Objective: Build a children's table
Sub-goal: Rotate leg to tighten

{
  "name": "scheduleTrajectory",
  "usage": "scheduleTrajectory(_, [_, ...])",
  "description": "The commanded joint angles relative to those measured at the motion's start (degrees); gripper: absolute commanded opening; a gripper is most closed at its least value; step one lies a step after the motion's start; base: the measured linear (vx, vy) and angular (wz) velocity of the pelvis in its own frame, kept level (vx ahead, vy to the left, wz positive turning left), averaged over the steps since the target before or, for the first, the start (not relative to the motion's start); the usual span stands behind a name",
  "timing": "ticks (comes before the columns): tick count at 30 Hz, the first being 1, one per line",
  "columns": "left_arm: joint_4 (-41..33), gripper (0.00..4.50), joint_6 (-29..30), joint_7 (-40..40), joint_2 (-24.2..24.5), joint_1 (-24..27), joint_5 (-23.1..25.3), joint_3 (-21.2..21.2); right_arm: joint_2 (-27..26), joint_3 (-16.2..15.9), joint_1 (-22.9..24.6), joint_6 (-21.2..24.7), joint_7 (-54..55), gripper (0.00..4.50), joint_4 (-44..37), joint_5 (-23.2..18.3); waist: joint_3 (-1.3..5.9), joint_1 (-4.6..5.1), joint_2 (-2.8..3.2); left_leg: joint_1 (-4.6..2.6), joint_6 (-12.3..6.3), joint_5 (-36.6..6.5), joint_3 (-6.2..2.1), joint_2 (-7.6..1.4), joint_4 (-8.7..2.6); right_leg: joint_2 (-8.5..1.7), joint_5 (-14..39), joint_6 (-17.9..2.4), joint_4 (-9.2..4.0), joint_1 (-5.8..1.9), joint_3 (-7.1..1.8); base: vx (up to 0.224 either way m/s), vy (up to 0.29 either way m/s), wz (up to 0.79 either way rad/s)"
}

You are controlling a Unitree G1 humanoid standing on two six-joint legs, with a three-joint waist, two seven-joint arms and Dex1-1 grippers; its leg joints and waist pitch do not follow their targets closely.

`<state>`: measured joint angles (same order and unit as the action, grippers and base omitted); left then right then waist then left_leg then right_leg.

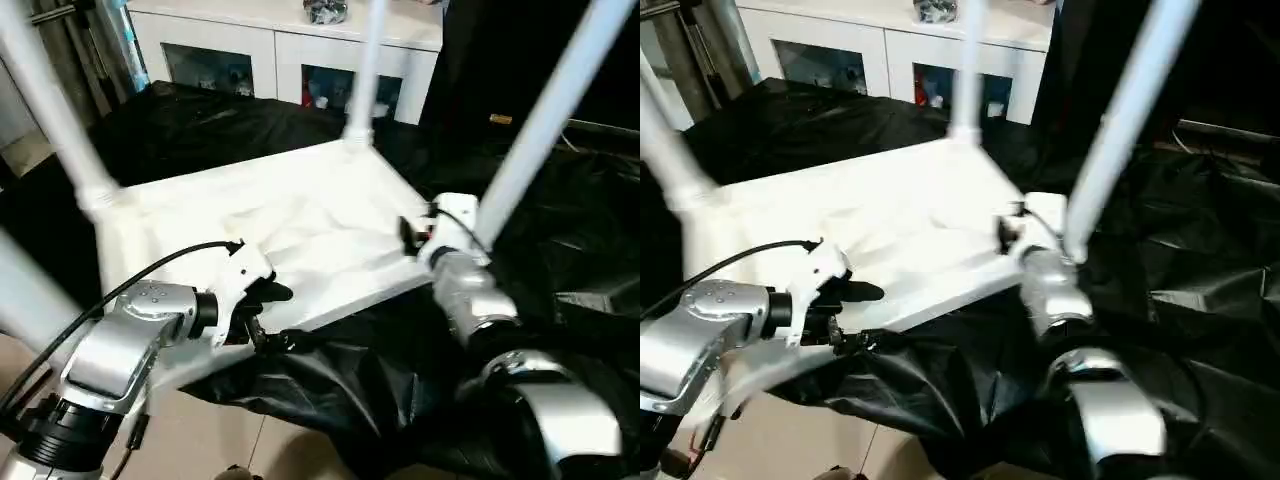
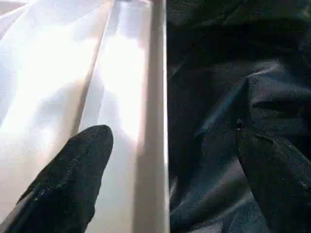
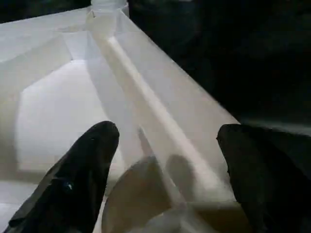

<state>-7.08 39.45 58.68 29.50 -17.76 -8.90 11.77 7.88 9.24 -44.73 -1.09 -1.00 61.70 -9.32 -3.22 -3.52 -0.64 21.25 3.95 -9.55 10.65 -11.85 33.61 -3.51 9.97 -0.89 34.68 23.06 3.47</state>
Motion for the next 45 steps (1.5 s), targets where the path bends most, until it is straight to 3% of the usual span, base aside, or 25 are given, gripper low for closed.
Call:
scheduleTrajectory(1, [1.29, 4.50, -1.31, -0.77, 1.59, -0.55, 1.45, 0.11, 3.68, 2.99, -0.38, -0.99, 2.58, 3.69, 2.10, -0.64, 3.72, 0.55, 0.63, -1.17, 2.29, -15.66, -0.25, -0.83, -3.76, -3.25, 13.81, -9.27, -3.67, -2.16, -2.44, 0.000, 0.000, 0.00])
scheduleTrajectory(3, [3.28, 4.50, -3.31, -2.11, 1.82, -1.57, 2.90, 0.64, 6.11, 4.14, -0.73, -1.51, 3.26, 3.69, 3.15, -0.88, 3.70, 0.61, 0.68, -1.29, 2.44, -16.67, -0.20, -0.74, -3.59, -3.17, 15.40, -8.87, -3.98, -1.99, -2.47, 0.000, 0.000, 0.00])
scheduleTrajectory(4, [4.45, 4.50, -4.44, -2.84, 1.63, -2.25, 3.68, 0.84, 7.10, 4.58, -0.79, -1.71, 3.42, 3.69, 3.48, -0.97, 3.71, 0.53, 1.02, -1.39, 2.54, -16.75, -0.21, -0.68, -3.49, -3.11, 15.10, -8.78, -3.90, -1.97, -2.48, 0.000, 0.000, 0.00])
scheduleTrajectory(6, [6.13, 4.50, -6.05, -4.17, 1.02, -3.24, 4.71, 0.91, 8.19, 5.06, -0.78, -1.99, 3.63, 3.69, 3.81, -1.04, 3.67, 0.67, 0.73, -1.13, 2.27, -16.79, -0.21, -0.69, -3.59, -3.02, 14.69, -8.91, -3.88, -2.02, -2.44, 0.000, 0.000, 0.00])
scheduleTrajectory(7, [8.44, 4.50, -8.04, -6.65, -0.27, -4.72, 5.80, 0.61, 9.20, 5.48, -0.60, -2.22, 3.99, 3.69, 4.01, -1.11, 3.82, 0.56, 1.03, -0.88, 2.34, -15.88, -0.34, -0.58, -3.43, -3.20, 14.28, -8.98, -3.72, -2.34, -2.40, 0.000, 0.000, 0.00])
scheduleTrajectory(10, [11.46, 4.50, -10.91, -10.41, -1.85, -6.69, 7.27, 0.20, 10.26, 5.92, -0.28, -2.50, 4.43, 3.69, 4.29, -1.19, 3.94, 0.64, 0.62, -0.76, 1.91, -15.46, -0.22, -0.47, -3.24, -3.11, 13.88, -9.06, -3.77, -2.49, -2.36, 0.000, 0.000, 0.00])
scheduleTrajectory(12, [14.30, 4.50, -14.05, -13.72, -3.77, -8.90, 7.73, -0.36, 11.37, 6.40, 0.28, -2.93, 4.71, 3.69, 4.58, -1.42, 4.16, 0.60, 1.06, -0.78, 1.55, -14.39, -0.24, -0.43, -3.06, -3.09, 12.10, -9.47, -3.60, -2.57, -2.31, 0.000, 0.000, 0.00])
scheduleTrajectory(16, [15.65, 4.50, -16.47, -15.03, -5.27, -9.98, 6.87, -1.16, 11.80, 6.17, 0.65, -3.46, 4.39, 3.69, 4.70, -0.87, 4.39, 0.63, 0.81, -0.37, 0.39, -11.64, -0.17, -0.44, -2.84, -3.06, 7.47, -11.12, -3.09, -2.86, -2.26, 0.000, 0.000, 0.00])
scheduleTrajectory(17, [15.81, 4.50, -16.83, -14.90, -5.51, -10.02, 6.64, -1.25, 11.76, 5.99, 0.74, -3.58, 4.11, 3.69, 4.66, -0.66, 4.35, 0.74, 0.99, -0.38, -0.03, -11.65, -0.11, -0.41, -2.77, -3.03, 7.26, -11.52, -3.15, -2.80, -2.21, 0.000, 0.000, 0.00])
scheduleTrajectory(22, [15.32, 4.50, -19.31, -12.06, -6.75, -9.34, 3.13, -1.78, 8.82, 1.51, 1.62, -5.34, -5.72, 3.69, 1.41, 1.10, 4.20, 0.86, 1.17, -0.38, -0.32, -13.28, -0.16, -0.52, -2.82, -3.18, 10.79, -11.63, -3.55, -2.74, -2.13, 0.000, 0.000, 0.00])
scheduleTrajectory(26, [13.92, 4.50, -18.04, -10.86, -8.89, -9.34, -1.51, -3.06, 4.40, -2.11, 3.01, -7.62, -17.18, 3.69, -3.96, -0.37, 4.13, 1.70, 0.74, -0.04, -1.40, -13.62, -0.34, -0.73, -3.00, -3.32, 11.31, -12.70, -3.52, -2.94, -2.08, 0.000, 0.000, 0.00])
scheduleTrajectory(29, [13.75, 4.50, -18.82, -10.81, -9.68, -8.78, -1.61, -2.52, 2.07, -4.09, 4.25, -10.20, -21.60, 3.69, -7.53, -0.97, 4.07, 1.65, 1.14, -0.41, -1.87, -14.00, -0.37, -1.05, -3.07, -3.49, 12.10, -12.89, -3.69, -2.64, -2.28, 0.000, 0.000, 0.00])
scheduleTrajectory(30, [13.93, 4.50, -19.25, -12.17, -10.58, -8.09, -1.19, -2.44, 0.98, -4.95, 5.62, -10.38, -24.34, 3.69, -10.77, -1.77, 4.07, 1.73, -0.17, -0.37, -2.11, -13.74, -0.25, -1.13, -3.12, -3.43, 12.28, -12.88, -3.79, -2.62, -2.25, 0.000, 0.000, 0.00])
scheduleTrajectory(31, [13.89, 4.50, -19.29, -12.62, -10.81, -7.76, -1.02, -2.37, 0.72, -5.29, 6.24, -10.06, -25.59, 3.69, -12.15, -2.26, 4.03, 1.33, 0.56, -0.45, -2.23, -13.07, -0.41, -1.23, -3.18, -3.60, 11.93, -12.75, -3.51, -2.72, -2.33, 0.000, 0.000, 0.00])
scheduleTrajectory(32, [13.67, 4.50, -19.28, -12.81, -10.91, -7.43, -0.94, -2.26, 0.59, -5.69, 6.88, -9.77, -26.70, 3.69, -13.43, -2.66, 4.02, 1.32, 0.45, -0.58, -2.43, -12.94, -0.34, -1.33, -3.21, -3.50, 11.73, -12.61, -3.60, -2.55, -2.37, 0.000, 0.000, 0.00])
scheduleTrajectory(33, [13.08, 4.50, -18.97, -12.89, -11.09, -6.96, -1.07, -2.22, 0.74, -6.48, 7.82, -9.05, -28.49, 3.69, -15.30, -3.06, 4.05, 1.16, 0.58, -0.60, -2.44, -12.67, -0.37, -1.35, -3.24, -3.53, 11.44, -12.66, -3.53, -2.56, -2.39, 0.000, 0.000, 0.00])
scheduleTrajectory(34, [12.31, 4.50, -18.46, -12.80, -11.38, -6.58, -1.72, -2.44, 1.05, -7.35, 8.66, -8.06, -30.28, 3.69, -17.00, -3.43, 3.96, 1.06, 0.28, -0.68, -2.46, -12.71, -0.30, -1.38, -3.30, -3.45, 11.62, -12.54, -3.63, -2.47, -2.39, 0.000, 0.000, 0.00])
scheduleTrajectory(35, [10.98, 4.50, -17.51, -12.83, -11.99, -6.02, -2.99, -3.02, 1.68, -8.86, 10.03, -6.33, -33.16, 3.69, -19.78, -3.91, 3.95, 0.66, 0.27, -0.61, -2.52, -12.31, -0.36, -1.44, -3.31, -3.52, 11.32, -12.23, -3.48, -2.76, -2.44, 0.000, 0.000, 0.00])
scheduleTrajectory(37, [9.33, 4.50, -15.47, -14.25, -13.75, -6.05, -5.89, -5.40, 3.46, -11.52, 12.14, -3.56, -38.36, 3.69, -24.00, -3.55, 3.89, 0.36, 0.19, -0.67, -2.36, -12.08, -0.24, -1.45, -3.31, -3.51, 11.39, -12.18, -3.64, -2.56, -2.52, 0.000, 0.000, 0.00])
scheduleTrajectory(40, [4.67, 4.50, -9.04, -12.79, -15.29, -5.50, -14.22, -8.72, 7.44, -15.22, 14.69, 0.59, -47.18, 3.69, -29.67, -3.72, 3.56, 0.05, -0.32, -0.45, -1.81, -13.65, -0.28, -1.30, -3.35, -3.71, 14.49, -11.74, -3.90, -2.79, -2.48, 0.000, 0.000, 0.00])
scheduleTrajectory(42, [-0.87, 4.50, -3.41, -9.74, -14.19, -2.98, -20.50, -8.65, 10.52, -17.12, 16.50, 4.20, -53.29, 3.69, -34.92, -5.12, 3.55, 0.04, -0.32, -0.47, -1.78, -13.82, -0.27, -1.22, -3.27, -3.59, 15.90, -11.28, -3.89, -2.83, -2.51, 0.000, 0.000, 0.00])
scheduleTrajectory(44, [-3.60, 4.50, -1.04, -8.56, -13.28, -1.28, -23.11, -8.36, 12.05, -17.93, 17.46, 6.14, -55.69, 3.69, -38.03, -5.98, 3.44, 0.05, -0.41, -0.23, -2.40, -13.53, -0.37, -1.24, -3.35, -3.43, 16.76, -10.60, -4.04, -2.70, -2.52, 0.000, 0.000, 0.00])
scheduleTrajectory(45, [-6.16, 4.50, 1.43, -7.49, -11.52, 0.60, -24.74, -7.84, 13.91, -19.03, 18.17, 8.25, -58.31, 3.69, -40.99, -7.12, 3.35, 0.11, -0.18, -0.32, -2.38, -13.89, -0.36, -1.15, -3.37, -3.31, 17.55, -10.39, -4.15, -2.60, -2.48, 0.000, 0.000, 0.00])
